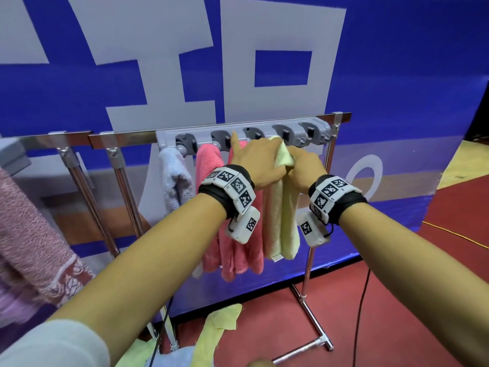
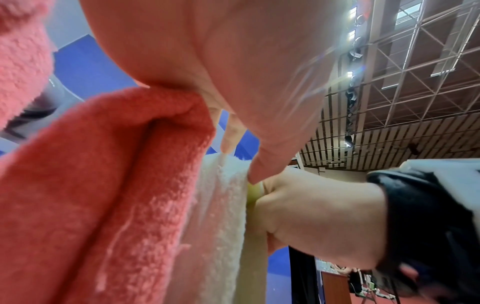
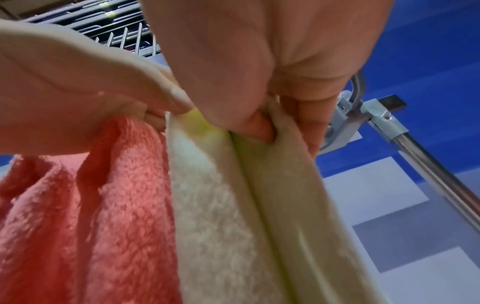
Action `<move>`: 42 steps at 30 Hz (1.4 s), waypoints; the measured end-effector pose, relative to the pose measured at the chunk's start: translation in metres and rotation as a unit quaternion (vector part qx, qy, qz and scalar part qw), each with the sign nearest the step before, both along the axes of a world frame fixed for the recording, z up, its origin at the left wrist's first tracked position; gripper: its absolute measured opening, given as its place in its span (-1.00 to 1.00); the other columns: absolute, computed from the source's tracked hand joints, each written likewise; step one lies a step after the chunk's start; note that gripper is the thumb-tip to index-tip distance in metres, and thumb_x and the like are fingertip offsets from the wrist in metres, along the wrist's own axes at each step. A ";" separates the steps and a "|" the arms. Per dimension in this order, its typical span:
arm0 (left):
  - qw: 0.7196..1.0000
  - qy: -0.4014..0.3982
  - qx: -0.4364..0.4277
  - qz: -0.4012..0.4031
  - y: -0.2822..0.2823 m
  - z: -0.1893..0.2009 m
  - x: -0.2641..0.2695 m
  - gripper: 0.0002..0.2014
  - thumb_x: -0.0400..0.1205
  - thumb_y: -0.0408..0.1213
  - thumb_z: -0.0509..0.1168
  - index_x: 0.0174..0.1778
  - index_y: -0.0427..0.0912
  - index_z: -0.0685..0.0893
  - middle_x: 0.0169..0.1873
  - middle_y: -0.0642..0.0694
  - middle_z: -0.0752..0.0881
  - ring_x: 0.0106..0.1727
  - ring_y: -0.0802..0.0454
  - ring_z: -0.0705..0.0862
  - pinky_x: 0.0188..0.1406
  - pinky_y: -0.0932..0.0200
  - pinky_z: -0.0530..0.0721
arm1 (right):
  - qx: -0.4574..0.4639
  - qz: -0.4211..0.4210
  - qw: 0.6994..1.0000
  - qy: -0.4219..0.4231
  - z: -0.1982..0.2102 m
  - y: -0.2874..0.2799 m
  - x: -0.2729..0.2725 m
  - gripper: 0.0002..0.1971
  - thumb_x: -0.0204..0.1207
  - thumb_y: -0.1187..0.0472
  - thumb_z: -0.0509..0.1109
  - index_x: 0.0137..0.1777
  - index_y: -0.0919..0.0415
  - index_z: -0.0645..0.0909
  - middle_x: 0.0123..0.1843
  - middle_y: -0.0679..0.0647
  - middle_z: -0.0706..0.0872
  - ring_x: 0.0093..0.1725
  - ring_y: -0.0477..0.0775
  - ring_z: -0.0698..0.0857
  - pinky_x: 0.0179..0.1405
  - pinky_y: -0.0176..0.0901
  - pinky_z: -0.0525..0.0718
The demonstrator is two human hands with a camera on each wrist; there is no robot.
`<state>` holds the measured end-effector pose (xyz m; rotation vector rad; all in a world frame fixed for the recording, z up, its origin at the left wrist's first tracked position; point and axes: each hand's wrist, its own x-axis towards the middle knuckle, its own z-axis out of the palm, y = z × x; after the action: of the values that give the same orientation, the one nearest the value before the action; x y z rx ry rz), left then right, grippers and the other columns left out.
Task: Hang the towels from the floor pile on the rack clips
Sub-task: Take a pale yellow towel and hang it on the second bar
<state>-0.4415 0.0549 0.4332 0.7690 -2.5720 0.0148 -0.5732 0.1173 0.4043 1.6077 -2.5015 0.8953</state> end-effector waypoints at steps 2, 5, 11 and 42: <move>1.000 -0.008 -0.014 -0.007 0.000 -0.001 0.006 -0.71 0.54 0.07 0.23 0.08 0.00 0.51 -0.06 0.05 0.71 0.11 -0.10 0.69 0.49 -0.62 -0.07 | 0.006 0.004 1.000 -0.002 0.003 0.004 -0.001 -0.69 0.46 0.30 0.30 0.18 0.04 0.54 0.03 0.16 0.76 0.05 0.30 0.71 -0.01 0.07 0.70; 0.999 -0.011 -0.019 -0.026 0.003 0.001 0.018 -0.61 0.58 0.02 0.23 0.29 -0.03 0.54 0.12 0.00 0.71 0.25 -0.11 0.64 0.53 -0.55 -0.05 | -0.025 0.033 0.997 -0.060 0.007 0.013 0.002 -0.52 0.44 0.33 0.34 0.38 0.08 0.52 0.15 0.09 0.74 0.13 0.17 0.70 0.00 -0.02 0.66; 0.997 0.044 -0.009 -0.065 0.009 0.009 0.049 -0.39 0.48 0.07 0.20 0.48 0.00 0.51 0.27 -0.03 0.71 0.30 -0.12 0.64 0.39 -0.27 0.42 | -0.161 0.073 0.981 -0.078 0.033 0.031 0.036 -0.42 0.45 0.38 0.37 0.51 0.16 0.45 0.41 0.11 0.61 0.31 -0.01 0.61 0.30 -0.13 0.58; 0.967 -0.185 -0.031 0.170 -0.009 -0.062 0.372 -0.18 0.53 0.44 0.10 0.69 0.24 0.06 0.71 -0.16 0.12 0.71 -0.16 0.09 0.60 -0.46 0.10 | 0.060 0.230 0.945 0.224 -0.004 0.019 0.283 -0.19 0.47 -0.42 0.25 0.65 -0.05 0.26 0.67 0.13 0.28 0.62 0.23 0.29 0.44 0.30 0.49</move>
<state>-0.0694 0.0460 0.3709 1.2774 -2.7256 0.3783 -0.2906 0.1367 0.4007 2.1866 -1.9371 0.3320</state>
